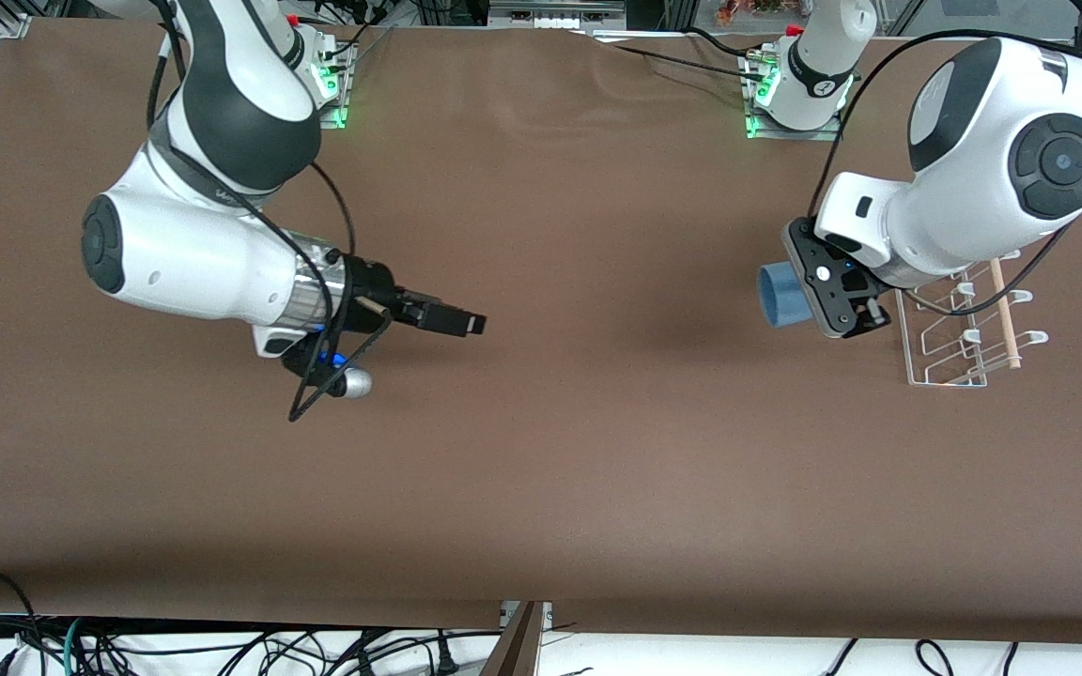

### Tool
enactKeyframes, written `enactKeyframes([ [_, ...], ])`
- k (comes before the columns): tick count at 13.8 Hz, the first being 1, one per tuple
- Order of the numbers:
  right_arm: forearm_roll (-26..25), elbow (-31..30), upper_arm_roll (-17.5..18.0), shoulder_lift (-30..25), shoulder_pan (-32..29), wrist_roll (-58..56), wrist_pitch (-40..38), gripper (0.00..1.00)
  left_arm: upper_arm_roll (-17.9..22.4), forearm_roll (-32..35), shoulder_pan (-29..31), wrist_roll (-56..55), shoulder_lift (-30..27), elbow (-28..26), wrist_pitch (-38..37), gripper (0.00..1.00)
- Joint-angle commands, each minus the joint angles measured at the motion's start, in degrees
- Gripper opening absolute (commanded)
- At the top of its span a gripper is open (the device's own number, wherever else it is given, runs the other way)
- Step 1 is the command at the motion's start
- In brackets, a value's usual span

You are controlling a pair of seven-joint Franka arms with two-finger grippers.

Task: Transfer cup to left arm and place on rack
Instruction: 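Open the right gripper and pull it back from the cup, then move the cup onto the rack hook while the right gripper retracts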

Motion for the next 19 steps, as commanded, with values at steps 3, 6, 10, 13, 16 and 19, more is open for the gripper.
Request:
enactKeyframes([
  [3,-18.8,-3.3,0.6,-3.7,-4.7,-9.1,-5.9,1.0,0.1,26.5,0.2,-1.1,-3.4,-13.5,-2.5,0.06],
  [6,-28.3,-8.0,0.6,-7.0,-8.0,-21.9,-6.0,1.0,0.1,41.4,2.1,-0.8,-5.0,-21.9,-2.1,0.06],
  [10,-36.4,-14.2,0.7,-12.9,-13.1,-24.6,-6.0,1.0,0.2,56.5,2.1,-0.8,-5.9,-34.5,-1.9,0.04],
  [13,-36.3,-16.7,1.0,-16.5,-15.0,-24.5,-7.6,1.0,2.6,68.4,2.1,-8.6,-4.4,-39.7,-1.1,0.09],
  [16,-36.5,-17.3,1.2,-18.3,-15.1,-24.7,-7.6,1.0,3.4,69.6,2.1,-10.3,-3.6,-41.6,1.2,0.12],
  [19,-36.5,-17.4,1.2,-20.0,-17.1,-24.9,-7.3,1.0,3.4,69.7,2.0,-11.7,-2.6,-42.3,1.5,0.12],
])
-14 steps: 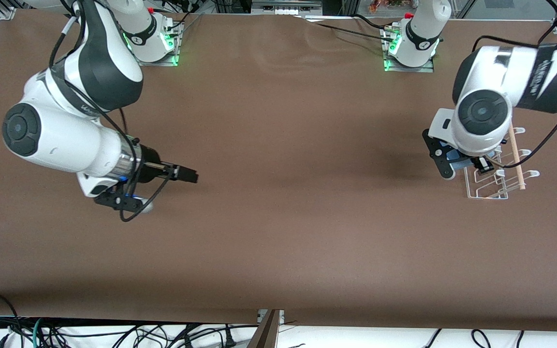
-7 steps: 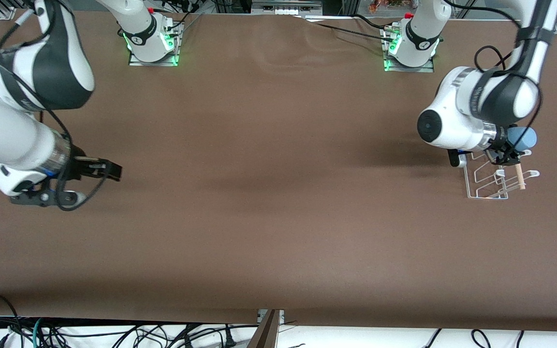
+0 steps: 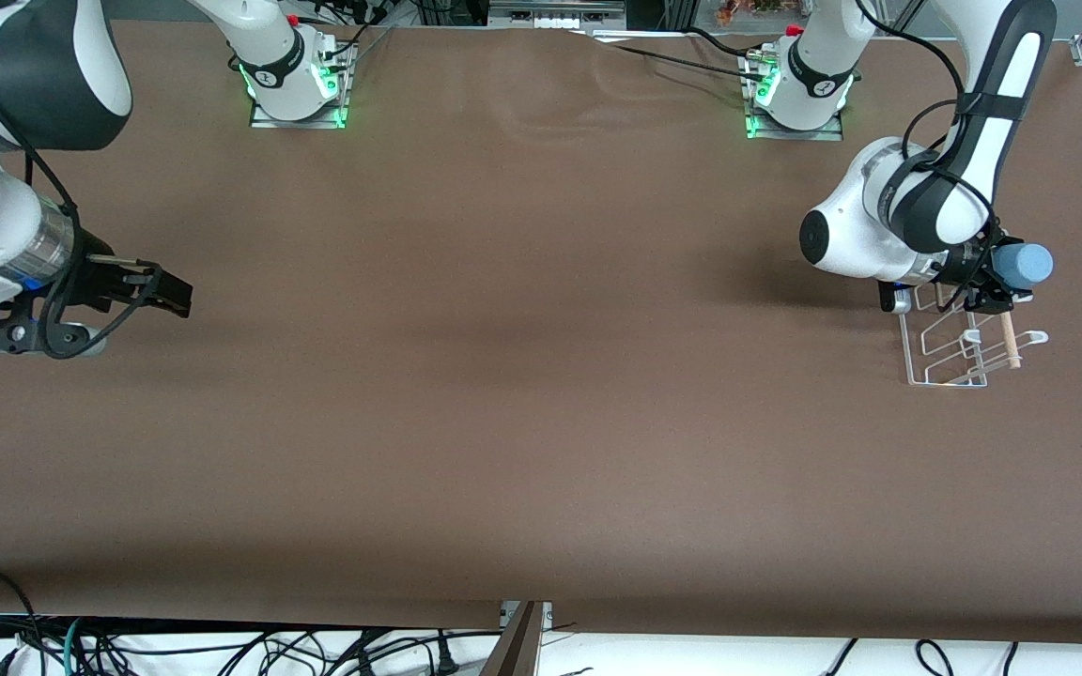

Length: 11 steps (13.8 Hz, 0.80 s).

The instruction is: Transfer cup to left arm and place on rack

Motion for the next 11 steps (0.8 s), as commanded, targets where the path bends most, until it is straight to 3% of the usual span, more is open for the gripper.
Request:
enactKeyframes([
  [1,-0.1,-2.5,0.9,-4.2,-2.8,-0.5,0.3,1.0,-0.1,1.9,-0.1,-3.3,0.8,-1.0,0.5,0.12],
  [7,-0.7,-3.3,0.9,-5.8,-4.0,-4.5,0.3,1.0,-0.1,3.1,-0.1,-8.4,4.0,-1.1,1.9,0.14],
  [8,-0.7,-3.3,0.9,-6.3,-4.3,-5.9,0.0,1.0,-0.1,3.1,-0.2,-8.4,4.4,-1.1,1.9,0.33],
  [9,-0.7,-3.3,0.9,-6.7,-4.4,-6.1,-0.3,1.0,-0.1,3.1,-0.1,-8.4,4.4,-1.1,2.0,0.99],
  [11,-0.7,-3.3,1.0,-7.2,-4.6,-6.8,-1.3,1.0,-0.1,2.7,-0.1,-8.6,4.0,-0.7,2.1,1.0],
])
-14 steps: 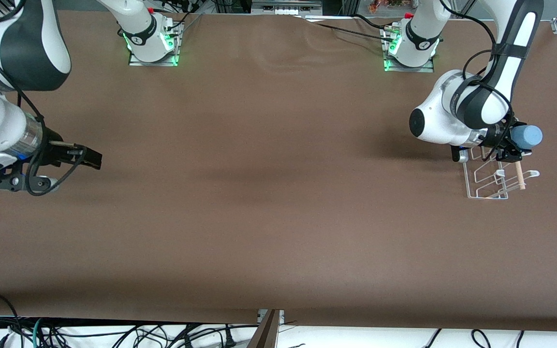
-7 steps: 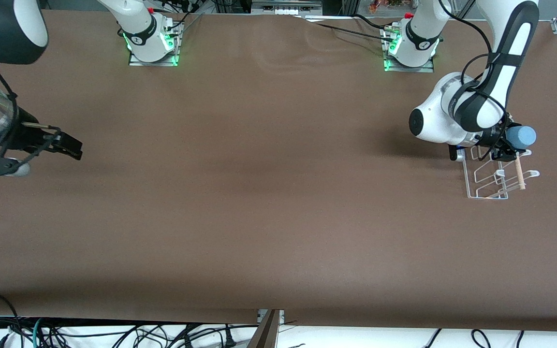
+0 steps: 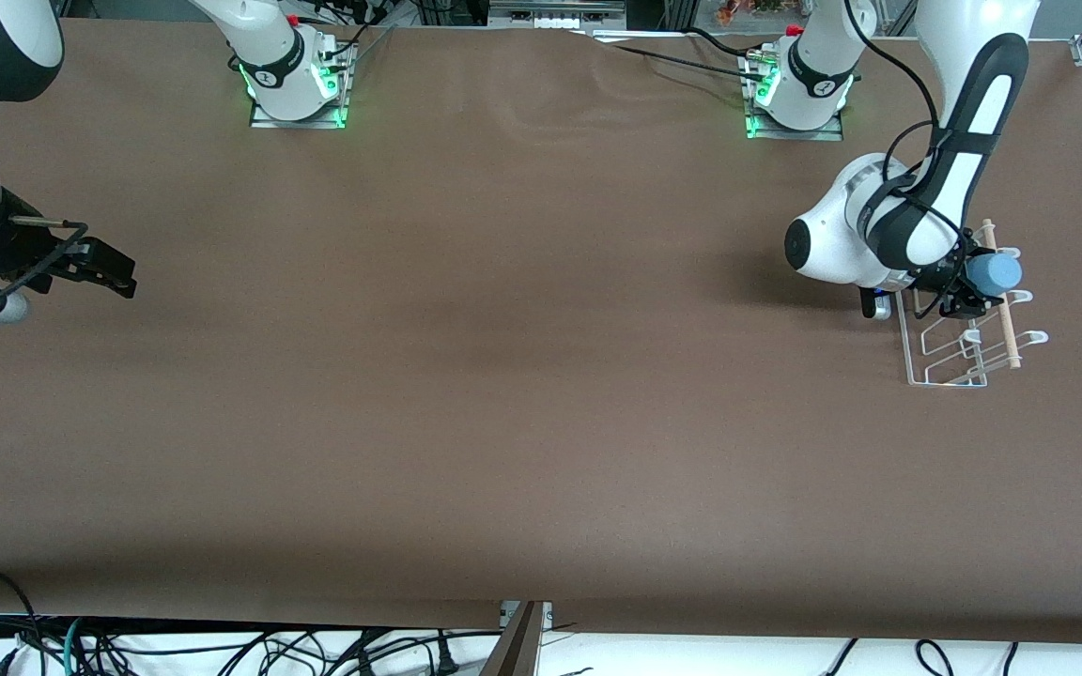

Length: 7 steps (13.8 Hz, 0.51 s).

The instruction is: Transfer cup to left arm and place on rack

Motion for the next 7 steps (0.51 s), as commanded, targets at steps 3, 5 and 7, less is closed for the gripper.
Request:
enactKeyframes([
  [3,-0.6,-1.8,1.0,-2.6,-1.2,-3.8,-1.3,1.0,-0.1,-0.2,0.0,-0.9,-2.9,1.7,0.3,1.0],
  [5,-0.5,-1.2,0.9,-2.1,-1.0,-3.8,-2.3,1.0,-0.1,-10.6,0.0,-1.6,-3.6,7.2,0.0,1.0],
  [7,-0.4,-0.4,0.9,-1.4,-1.0,-3.8,-2.3,1.0,-0.1,-19.9,0.0,-2.0,-3.8,13.1,-0.3,1.0],
])
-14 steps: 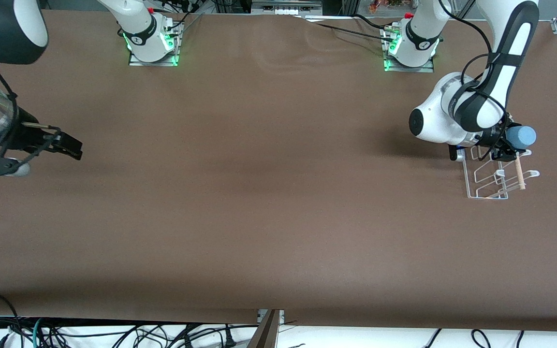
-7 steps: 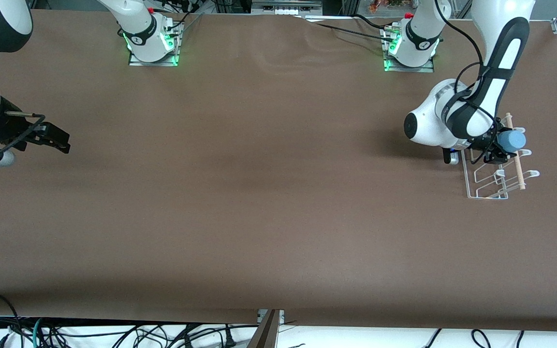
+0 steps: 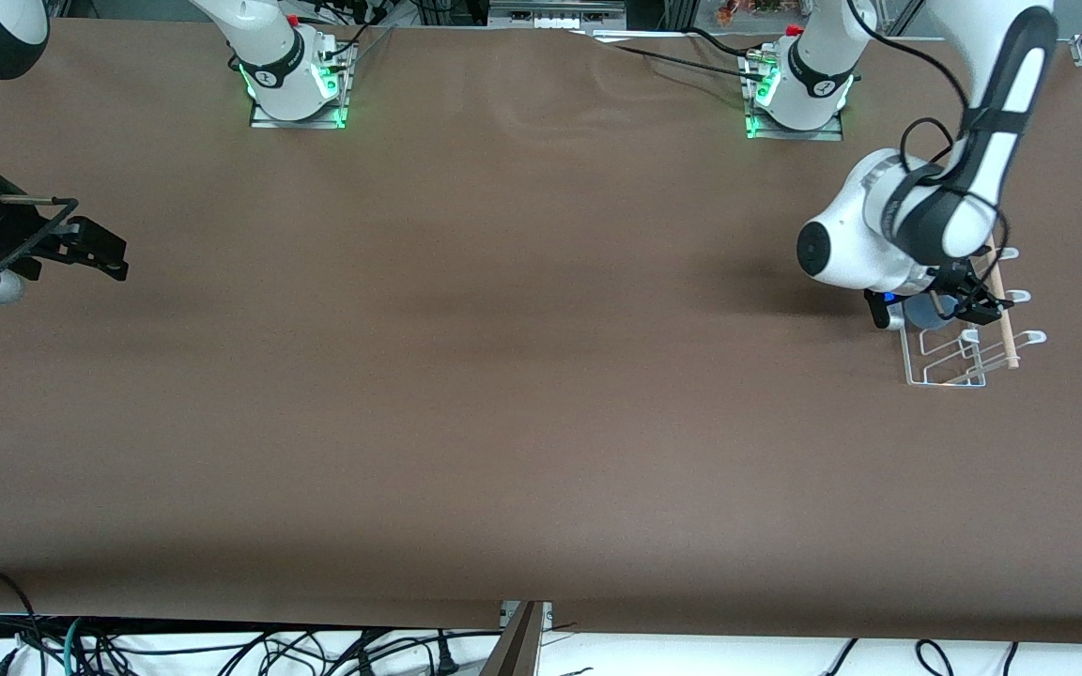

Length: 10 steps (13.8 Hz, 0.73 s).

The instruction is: Transfer cup to left arm and place on rack

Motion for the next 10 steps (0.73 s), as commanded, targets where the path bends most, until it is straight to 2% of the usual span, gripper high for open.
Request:
enactKeyframes([
  [1,-0.3,0.1,0.9,-0.2,-0.9,-0.9,-0.5,1.0,0.0,-12.8,0.0,-1.3,-0.8,8.3,-0.3,1.0],
  [3,-0.3,0.2,0.9,-0.2,-1.0,-0.9,-0.5,1.0,0.0,-23.0,0.0,-7.2,-1.0,13.7,-0.1,1.0],
  [5,-0.4,0.2,0.9,-0.2,-1.0,-0.9,-0.5,1.0,0.0,-30.2,-0.7,-13.6,-1.0,17.8,0.0,1.0],
  [9,-0.3,0.2,0.8,0.2,-1.0,-0.8,-0.4,1.0,0.0,-38.7,-1.6,-24.1,-1.0,24.9,0.3,1.0],
  [10,-0.3,0.2,0.9,0.2,-1.0,-0.8,-0.4,1.0,0.0,-42.5,-1.7,-27.7,-1.2,26.3,0.3,1.0],
])
